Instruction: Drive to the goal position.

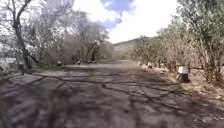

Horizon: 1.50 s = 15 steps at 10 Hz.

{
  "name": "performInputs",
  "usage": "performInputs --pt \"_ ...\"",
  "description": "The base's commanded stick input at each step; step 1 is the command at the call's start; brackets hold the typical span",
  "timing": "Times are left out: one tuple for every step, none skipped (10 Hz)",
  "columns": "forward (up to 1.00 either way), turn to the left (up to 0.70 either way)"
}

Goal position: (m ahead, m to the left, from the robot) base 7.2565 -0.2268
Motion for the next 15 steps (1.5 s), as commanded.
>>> performInputs --pt "0.7 0.0" --pt "0.7 0.0" --pt "0.7 0.0" --pt "0.7 0.0" --pt "0.7 0.0" --pt "0.7 0.0" --pt "0.7 0.0" --pt "0.7 0.0" --pt "0.7 0.0" --pt "0.7 0.0" --pt "0.7 0.0" --pt "0.7 0.0" --pt "0.7 0.0" --pt "0.7 0.0" --pt "0.7 0.0"
